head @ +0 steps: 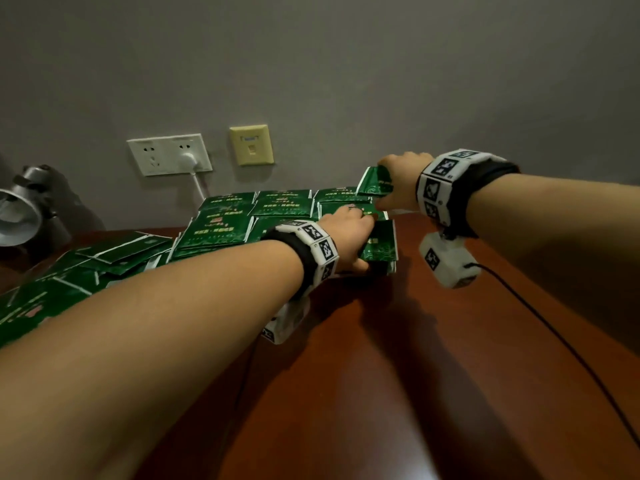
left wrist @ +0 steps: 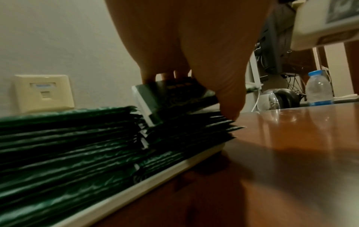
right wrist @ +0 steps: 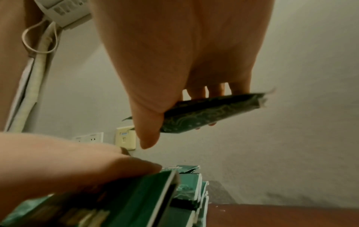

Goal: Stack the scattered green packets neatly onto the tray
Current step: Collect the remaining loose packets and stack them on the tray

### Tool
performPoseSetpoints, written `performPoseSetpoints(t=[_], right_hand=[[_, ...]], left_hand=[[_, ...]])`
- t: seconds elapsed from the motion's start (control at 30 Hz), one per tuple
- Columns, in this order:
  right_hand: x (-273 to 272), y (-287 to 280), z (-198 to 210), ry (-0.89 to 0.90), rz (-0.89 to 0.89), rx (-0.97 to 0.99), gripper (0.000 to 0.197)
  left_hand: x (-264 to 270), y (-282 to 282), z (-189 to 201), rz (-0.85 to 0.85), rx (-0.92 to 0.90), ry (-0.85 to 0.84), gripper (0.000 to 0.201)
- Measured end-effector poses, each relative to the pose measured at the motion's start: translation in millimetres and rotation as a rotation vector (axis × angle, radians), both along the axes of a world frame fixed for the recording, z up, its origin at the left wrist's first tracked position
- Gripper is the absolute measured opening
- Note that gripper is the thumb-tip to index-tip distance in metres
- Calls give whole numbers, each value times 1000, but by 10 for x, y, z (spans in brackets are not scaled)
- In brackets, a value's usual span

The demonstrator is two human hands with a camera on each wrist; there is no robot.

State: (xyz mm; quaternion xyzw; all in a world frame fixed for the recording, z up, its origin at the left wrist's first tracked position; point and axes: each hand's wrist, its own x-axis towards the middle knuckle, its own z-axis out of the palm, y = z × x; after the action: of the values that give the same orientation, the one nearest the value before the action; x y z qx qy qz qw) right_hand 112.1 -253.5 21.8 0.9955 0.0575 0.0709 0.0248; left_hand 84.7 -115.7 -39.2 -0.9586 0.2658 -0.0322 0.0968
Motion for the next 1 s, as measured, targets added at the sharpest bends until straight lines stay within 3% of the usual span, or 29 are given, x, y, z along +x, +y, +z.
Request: performPoseSetpoints(t=[0.17,0.4,0.53,0.6,0.7,0.9,1.0], right_hand=[[418,112,-98,74,48,9,72],[720,485,-173,129,185,49,66],[746,610,-166,179,175,9,92],[693,603,-138,180,163,-11,98],[509,559,-90,148,179,-19,88],[-199,738,-132,122,270,-123,72],[-679,1049,-329,108,408,-167,72]], left_hand=[[273,19,-90,20,-5,54,70],[251,260,-87,98,-88,-30,64],[144,371,-58,154,-57,-32,65],[83,389,-44,177,-61,-28,72],[-28,400,8,208,-109,-31,77],[-534,585,113,221,-115,-63,70],[-957,907,56,283,-110,-56,63]])
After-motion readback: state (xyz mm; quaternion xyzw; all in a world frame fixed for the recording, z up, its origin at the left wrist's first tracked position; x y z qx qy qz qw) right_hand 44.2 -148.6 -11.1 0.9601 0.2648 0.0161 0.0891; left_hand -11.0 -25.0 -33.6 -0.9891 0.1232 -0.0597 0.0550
